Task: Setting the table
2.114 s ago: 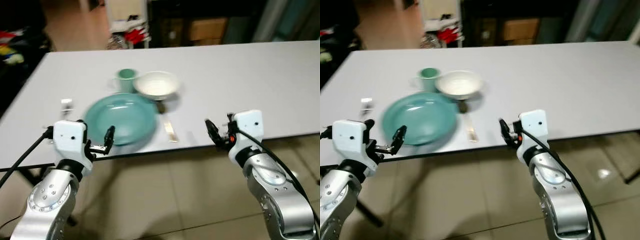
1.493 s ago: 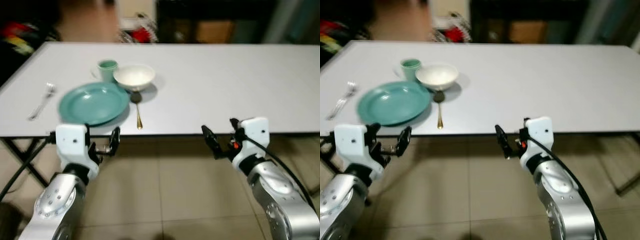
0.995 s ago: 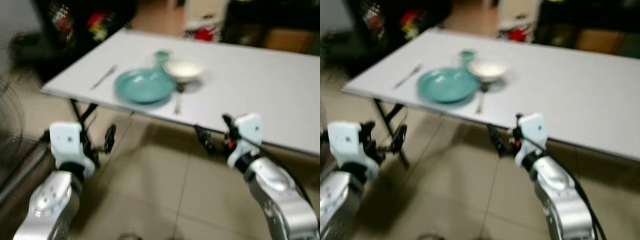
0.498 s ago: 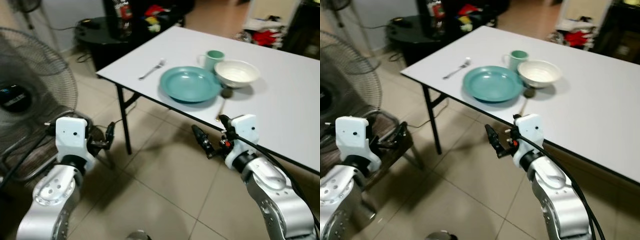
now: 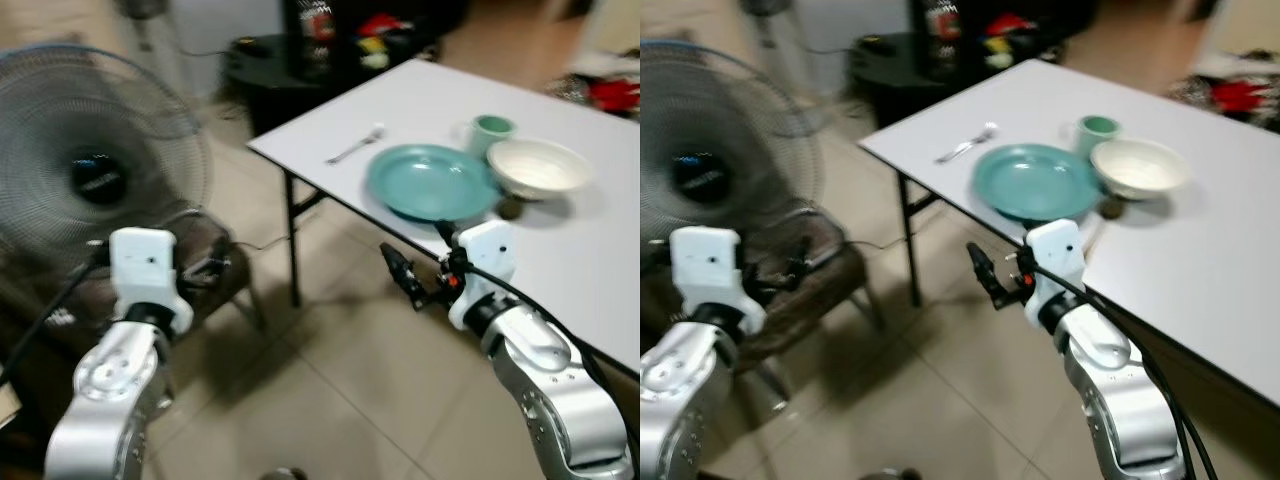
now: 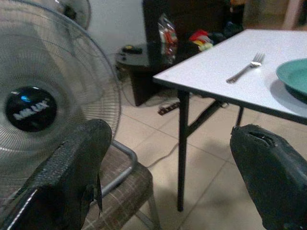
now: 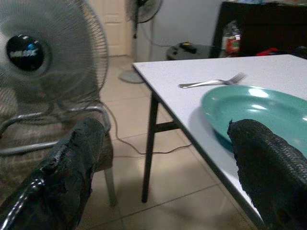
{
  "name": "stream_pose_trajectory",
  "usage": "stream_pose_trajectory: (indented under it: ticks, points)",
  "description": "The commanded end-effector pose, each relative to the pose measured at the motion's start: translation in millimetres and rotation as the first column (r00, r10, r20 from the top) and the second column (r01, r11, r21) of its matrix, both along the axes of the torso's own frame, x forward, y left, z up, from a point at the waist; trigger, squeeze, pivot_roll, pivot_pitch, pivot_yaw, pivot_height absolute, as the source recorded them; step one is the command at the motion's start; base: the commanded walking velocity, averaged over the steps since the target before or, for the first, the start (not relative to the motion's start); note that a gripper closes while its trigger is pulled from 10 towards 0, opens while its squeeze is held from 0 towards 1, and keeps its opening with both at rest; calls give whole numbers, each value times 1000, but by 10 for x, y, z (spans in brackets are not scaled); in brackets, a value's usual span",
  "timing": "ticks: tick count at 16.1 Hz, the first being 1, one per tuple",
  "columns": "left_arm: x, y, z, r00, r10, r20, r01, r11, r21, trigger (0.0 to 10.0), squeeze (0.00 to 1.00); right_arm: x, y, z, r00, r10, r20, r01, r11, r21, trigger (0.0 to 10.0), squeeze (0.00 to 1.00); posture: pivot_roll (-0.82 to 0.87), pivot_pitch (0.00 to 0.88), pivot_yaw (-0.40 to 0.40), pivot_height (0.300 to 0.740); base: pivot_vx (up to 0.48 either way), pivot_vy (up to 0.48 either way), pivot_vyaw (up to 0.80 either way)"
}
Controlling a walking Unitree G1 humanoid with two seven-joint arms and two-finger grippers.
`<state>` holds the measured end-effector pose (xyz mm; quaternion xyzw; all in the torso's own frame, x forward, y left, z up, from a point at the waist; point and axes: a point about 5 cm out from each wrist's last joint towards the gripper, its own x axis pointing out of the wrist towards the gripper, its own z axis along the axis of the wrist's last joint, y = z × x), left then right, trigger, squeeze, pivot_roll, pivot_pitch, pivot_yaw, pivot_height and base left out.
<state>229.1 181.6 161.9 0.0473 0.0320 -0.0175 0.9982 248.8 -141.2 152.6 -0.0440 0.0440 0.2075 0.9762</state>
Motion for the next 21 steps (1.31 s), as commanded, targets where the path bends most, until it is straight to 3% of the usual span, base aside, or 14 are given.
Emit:
stream_pose_trajectory:
  ticks: [1,14,19,20,21]
  points:
    - [-31,61,-5,1000,24,-9,-24,999,24,10000,0,1,75,22,999,31,12,-31,999,12,10000,1000,59,0,9,740,0,0,775]
    - [-41,76,20,1000,7,1,-7,1000,31,10000,0,30,88,-22,999,35,-5,-35,998,52,10000,1000,75,0,0,740,0,0,774]
    - [-12,73,20,1000,5,-3,-5,1000,27,10000,0,105,-15,-76,992,-113,-46,118,987,108,10000,1000,85,0,8,740,0,197,289]
    - [-21,81,27,1000,7,-2,-7,1000,28,10000,0,103,-17,-87,991,-118,-56,124,986,112,10000,965,89,0,6,740,0,428,0]
    - [-28,97,26,1000,11,-3,-11,1000,28,10000,0,96,-7,-105,991,-114,-65,121,986,111,10000,388,84,0,10,740,0,435,0]
